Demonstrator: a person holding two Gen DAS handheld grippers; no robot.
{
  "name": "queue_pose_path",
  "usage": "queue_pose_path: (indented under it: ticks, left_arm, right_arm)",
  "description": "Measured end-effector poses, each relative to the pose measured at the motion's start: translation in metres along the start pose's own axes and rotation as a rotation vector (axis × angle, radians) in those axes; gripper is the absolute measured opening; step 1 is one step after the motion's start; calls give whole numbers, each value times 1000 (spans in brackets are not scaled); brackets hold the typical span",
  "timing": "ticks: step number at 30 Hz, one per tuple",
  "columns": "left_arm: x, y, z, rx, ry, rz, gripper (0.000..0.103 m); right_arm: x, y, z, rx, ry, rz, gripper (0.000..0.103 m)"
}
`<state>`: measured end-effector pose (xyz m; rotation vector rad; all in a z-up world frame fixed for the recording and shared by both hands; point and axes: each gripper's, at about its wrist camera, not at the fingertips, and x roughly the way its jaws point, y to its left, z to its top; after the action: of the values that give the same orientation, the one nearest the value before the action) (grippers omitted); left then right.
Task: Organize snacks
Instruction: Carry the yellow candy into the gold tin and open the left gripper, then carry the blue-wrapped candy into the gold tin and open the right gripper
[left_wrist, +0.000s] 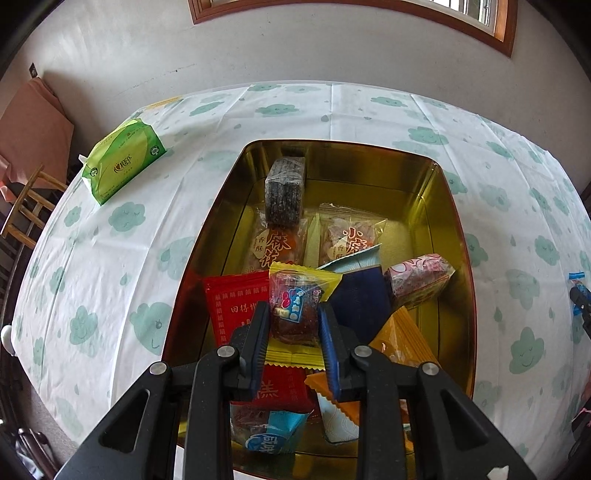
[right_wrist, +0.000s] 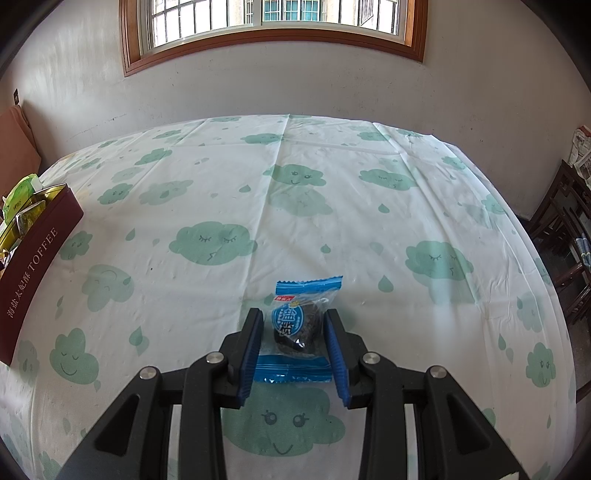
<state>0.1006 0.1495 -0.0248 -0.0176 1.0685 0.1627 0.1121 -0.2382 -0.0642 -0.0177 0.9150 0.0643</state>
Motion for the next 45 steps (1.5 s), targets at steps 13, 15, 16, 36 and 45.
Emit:
queue_pose_path:
  ticks: [13,15,16,36,45]
  left_arm:
    - [-14,4,-1,0,-21,-6,45]
    - [-20,5,0,5,-39,-5,48]
    - [-25,6,0,4,-53,-3,49]
    - [-63,35,-19,-32,-153,64,76]
    - [-61,51,-30,-62,-141,82,78]
  right_arm:
    - [0,-1,0,0,0,-1,35]
    - [0,0,0,0,0,-1,35]
    - [0,0,0,-1,0,-1,35]
    - [-1,0,0,14,8,-31,33]
    - [-28,11,9,25,-23,-36,33]
